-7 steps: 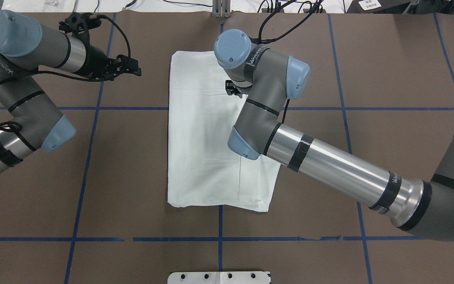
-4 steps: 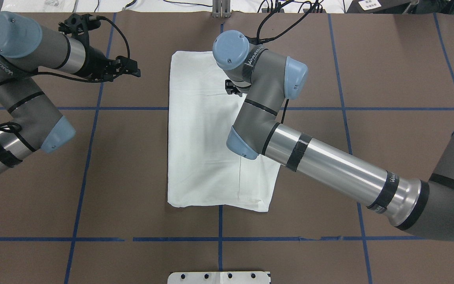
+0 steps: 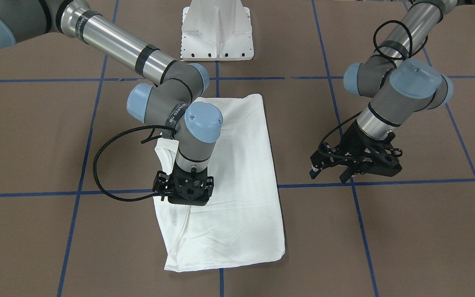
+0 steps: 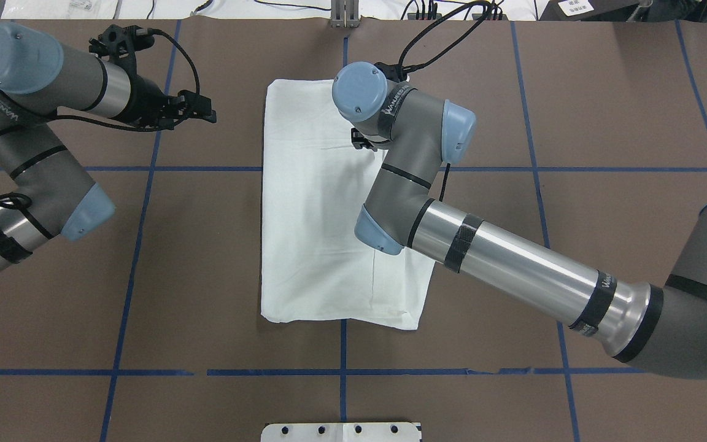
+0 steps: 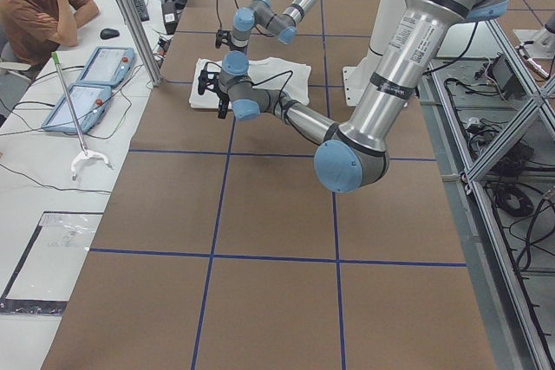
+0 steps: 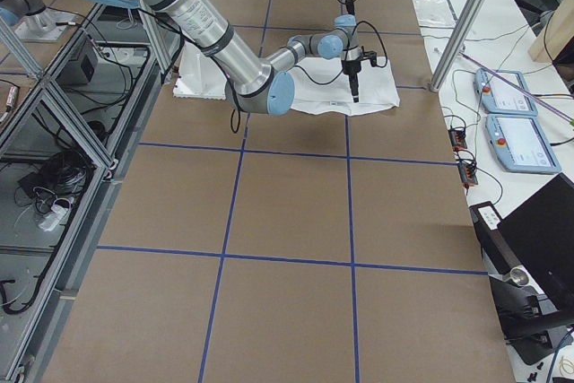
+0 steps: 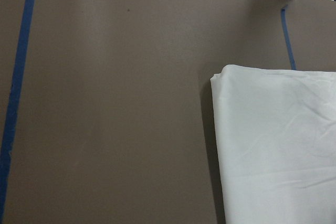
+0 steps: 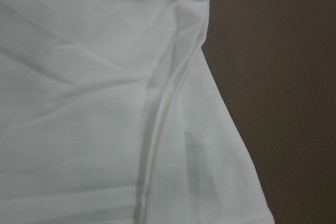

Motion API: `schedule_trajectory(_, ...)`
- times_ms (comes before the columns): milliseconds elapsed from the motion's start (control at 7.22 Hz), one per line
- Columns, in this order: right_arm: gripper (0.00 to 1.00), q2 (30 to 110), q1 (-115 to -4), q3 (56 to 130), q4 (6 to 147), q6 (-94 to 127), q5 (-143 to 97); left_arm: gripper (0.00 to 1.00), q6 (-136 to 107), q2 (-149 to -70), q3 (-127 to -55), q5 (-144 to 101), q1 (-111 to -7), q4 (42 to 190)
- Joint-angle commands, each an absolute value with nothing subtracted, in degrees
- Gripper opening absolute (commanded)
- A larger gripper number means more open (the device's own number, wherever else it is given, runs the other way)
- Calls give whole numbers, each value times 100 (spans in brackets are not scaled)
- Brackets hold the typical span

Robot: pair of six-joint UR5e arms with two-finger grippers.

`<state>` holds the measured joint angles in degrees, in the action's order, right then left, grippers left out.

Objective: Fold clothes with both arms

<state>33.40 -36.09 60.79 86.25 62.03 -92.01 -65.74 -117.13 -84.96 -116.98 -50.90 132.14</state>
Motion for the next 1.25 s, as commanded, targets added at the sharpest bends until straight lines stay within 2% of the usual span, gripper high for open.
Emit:
schedule_trajectory(0, 100, 3392, -3595, 6064, 8613, 6109, -9176, 100, -6574, -11707, -8490, -11698, -5080, 13219)
schedule_trajectory(692, 100, 3612, -3875, 6099, 8639, 5434, -9202, 100, -6583, -11733, -8455, -11689, -5063, 13236)
schedule_trajectory(1108, 100, 4120, -4043, 6633, 8631, 5186, -9421, 100, -6609, -11777, -8455, -11689, -5054, 13219)
